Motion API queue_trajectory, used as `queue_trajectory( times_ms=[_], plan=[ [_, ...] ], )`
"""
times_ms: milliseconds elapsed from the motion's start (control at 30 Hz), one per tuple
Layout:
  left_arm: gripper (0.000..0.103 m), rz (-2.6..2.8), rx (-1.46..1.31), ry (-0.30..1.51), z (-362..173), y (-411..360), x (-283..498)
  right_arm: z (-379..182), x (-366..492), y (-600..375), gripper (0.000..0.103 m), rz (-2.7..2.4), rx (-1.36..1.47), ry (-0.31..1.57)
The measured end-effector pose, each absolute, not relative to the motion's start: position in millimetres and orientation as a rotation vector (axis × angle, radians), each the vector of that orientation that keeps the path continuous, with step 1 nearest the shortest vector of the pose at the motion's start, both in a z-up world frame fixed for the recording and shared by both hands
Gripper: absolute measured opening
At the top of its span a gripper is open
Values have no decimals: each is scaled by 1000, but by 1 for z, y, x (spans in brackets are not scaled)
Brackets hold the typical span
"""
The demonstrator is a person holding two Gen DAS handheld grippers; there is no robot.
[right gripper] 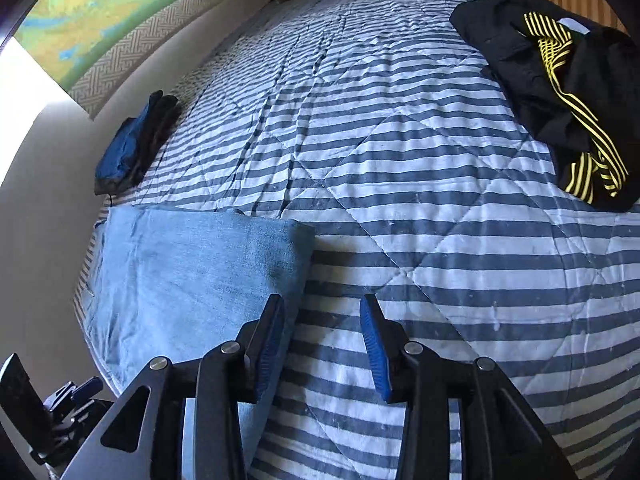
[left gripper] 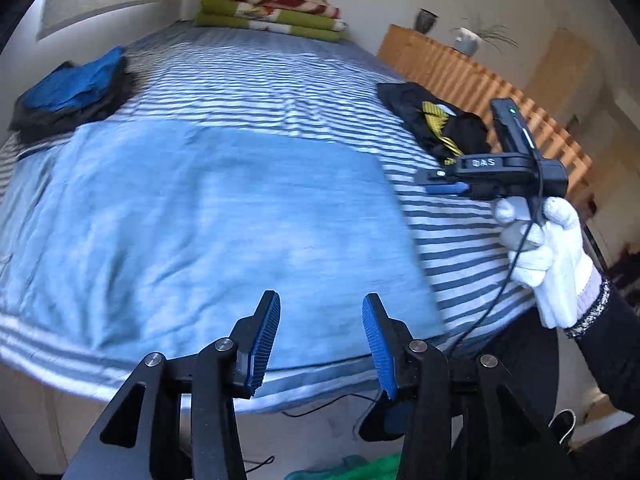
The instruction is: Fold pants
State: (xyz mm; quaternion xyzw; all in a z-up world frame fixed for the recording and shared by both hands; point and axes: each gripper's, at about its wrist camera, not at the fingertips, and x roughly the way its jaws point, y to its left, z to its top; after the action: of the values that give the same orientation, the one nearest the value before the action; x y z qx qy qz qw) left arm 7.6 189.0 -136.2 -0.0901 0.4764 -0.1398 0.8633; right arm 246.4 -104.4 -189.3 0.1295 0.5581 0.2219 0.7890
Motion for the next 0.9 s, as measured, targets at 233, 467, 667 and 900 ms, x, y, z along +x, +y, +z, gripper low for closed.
queue_trajectory(
  times_ms=[233,467,667,900],
  plan=[
    [47,-404,36,1143,-177,37,62,-156,218,-144,37,477,348,1143],
    [43,-378,201,1156,-208,35,58,-145,207,-160,42,464,310,1110],
    [21,-415,81,1192,-200,69,59,-178,242,-118,43,520,348,1208],
    [16,-450,-85,1194,-187,91,61,-228,284,-58,46,536,313,1326]
  ],
)
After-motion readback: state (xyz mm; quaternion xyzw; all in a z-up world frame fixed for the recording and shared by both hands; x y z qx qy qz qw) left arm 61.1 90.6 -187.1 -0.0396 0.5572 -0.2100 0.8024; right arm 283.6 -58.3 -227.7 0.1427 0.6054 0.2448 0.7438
